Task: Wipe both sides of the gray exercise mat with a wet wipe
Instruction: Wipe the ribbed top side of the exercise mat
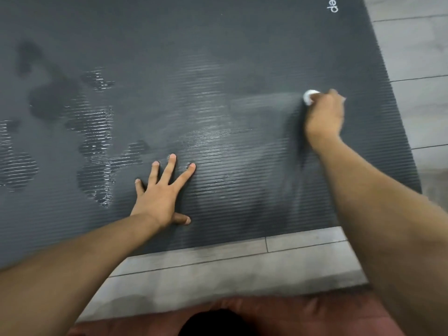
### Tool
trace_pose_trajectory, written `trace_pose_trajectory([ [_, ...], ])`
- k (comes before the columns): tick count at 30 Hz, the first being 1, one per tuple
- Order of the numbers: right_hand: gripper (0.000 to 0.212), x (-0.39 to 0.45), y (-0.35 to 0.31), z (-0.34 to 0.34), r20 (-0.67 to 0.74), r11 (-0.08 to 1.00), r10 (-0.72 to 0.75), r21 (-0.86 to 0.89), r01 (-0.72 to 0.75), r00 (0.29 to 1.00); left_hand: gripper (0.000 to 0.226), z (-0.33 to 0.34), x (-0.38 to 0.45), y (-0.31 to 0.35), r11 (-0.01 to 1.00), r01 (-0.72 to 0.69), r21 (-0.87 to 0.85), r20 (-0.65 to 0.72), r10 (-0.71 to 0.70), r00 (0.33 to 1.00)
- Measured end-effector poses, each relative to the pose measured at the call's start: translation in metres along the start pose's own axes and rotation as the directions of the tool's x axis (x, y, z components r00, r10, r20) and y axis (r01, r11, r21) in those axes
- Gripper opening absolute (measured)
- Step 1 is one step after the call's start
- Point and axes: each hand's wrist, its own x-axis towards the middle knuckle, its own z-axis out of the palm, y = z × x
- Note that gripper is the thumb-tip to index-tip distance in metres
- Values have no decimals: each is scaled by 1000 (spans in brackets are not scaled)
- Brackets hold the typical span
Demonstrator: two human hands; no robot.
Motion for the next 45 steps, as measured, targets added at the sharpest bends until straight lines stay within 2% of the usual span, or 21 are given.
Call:
trace_pose_trajectory([
  [2,32,-11,11,-4,-11,997,75,2,-75,997,138,-2,-1,1,1000,4,-3,12,-4,1000],
  [7,24,-137,-85,7,109,972,-198,148,181,974,138,-8,-4,4,998,-12,-58,16,13,1000],
  [9,19,-199,-127,12,160,936,-262,282,210,952,137,-8,-9,0,996,-32,-81,-14,31,999],
  [12,16,-277,-174,9,161,826,-462,437,357,872,137,-5,-27,-20,983,-95,-155,-62,87,994],
  [14,19,-300,-178,5,155,764,-593,418,492,790,136,0,-45,-41,988,-107,-116,-57,101,993],
  [15,20,-299,-169,5,143,765,-606,373,525,782,134,5,-55,-52,995,-82,-62,-50,79,996],
  [17,21,-280,-134,1,145,856,-494,251,451,857,128,17,-74,-73,999,-15,32,-39,16,999],
  [19,24,-248,-81,-11,184,966,-253,99,238,950,120,31,-84,-86,999,19,36,-41,-17,999],
  [22,26,-214,-26,-32,170,999,36,-32,-31,985,114,42,-84,-90,999,25,-24,-49,-26,998],
  [24,27,-214,-39,-32,195,997,56,-64,-44,979,115,46,-81,-89,999,25,-44,-45,-27,999],
  [26,27,-233,-77,-23,237,996,-61,-52,76,970,115,47,-78,-90,998,23,-58,-46,-26,999],
  [29,27,-291,-154,-9,372,933,-348,51,355,861,116,48,-75,-92,998,26,-61,-54,-29,998],
  [32,33,-349,-214,-13,465,775,-613,193,602,639,115,50,-75,-93,995,21,-97,-56,-27,998],
  [33,37,-352,-219,-14,476,741,-647,209,638,595,115,50,-74,-94,995,21,-102,-58,-27,998],
  [34,36,-348,-215,-15,478,744,-646,216,633,596,116,50,-74,-94,995,21,-97,-58,-27,998],
  [36,28,-328,-185,-16,450,820,-557,163,549,698,119,49,-74,-94,997,18,-80,-58,-22,998],
  [38,26,-300,-131,-20,378,927,-358,34,374,854,120,48,-73,-93,997,18,-76,-50,-22,999],
  [40,25,-271,-67,-33,263,995,-58,-65,78,963,120,49,-73,-94,996,22,-82,-47,-26,999],
  [42,23,-254,-31,-41,208,987,158,-58,-149,965,121,51,-71,-95,996,26,-89,-50,-31,998],
  [43,22,-253,-30,-41,207,980,200,-58,-192,958,121,51,-70,-95,995,25,-95,-47,-29,998],
  [45,21,-264,-57,-32,240,987,157,-60,-147,958,122,52,-69,-94,994,21,-103,-47,-26,999],
])
